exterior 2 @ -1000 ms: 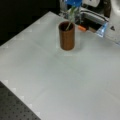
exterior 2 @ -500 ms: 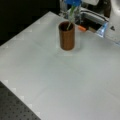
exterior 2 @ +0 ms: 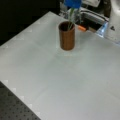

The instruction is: Flower insertion into a vase

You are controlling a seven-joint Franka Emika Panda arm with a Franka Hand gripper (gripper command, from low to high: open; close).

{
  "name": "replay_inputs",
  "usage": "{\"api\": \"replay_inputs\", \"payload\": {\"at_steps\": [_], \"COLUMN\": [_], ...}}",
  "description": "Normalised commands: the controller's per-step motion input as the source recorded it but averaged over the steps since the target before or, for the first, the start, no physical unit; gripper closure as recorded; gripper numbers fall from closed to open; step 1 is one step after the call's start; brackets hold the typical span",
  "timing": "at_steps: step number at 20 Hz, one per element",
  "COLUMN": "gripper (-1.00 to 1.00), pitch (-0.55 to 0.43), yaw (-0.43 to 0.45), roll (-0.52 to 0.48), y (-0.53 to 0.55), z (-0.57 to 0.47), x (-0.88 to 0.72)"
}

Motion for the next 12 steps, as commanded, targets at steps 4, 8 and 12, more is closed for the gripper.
{"api": "replay_inputs", "payload": {"at_steps": [4,8,12], "gripper": [1.0,1.0,1.0], "pitch": [0.36,0.394,0.322], "yaw": [-0.139,-0.124,-0.089], "roll": [-0.106,-0.135,-0.145], "y": [-0.05,-0.05,-0.02], "z": [0.05,0.06,0.03], "x": [0.28,0.27,0.29]}}
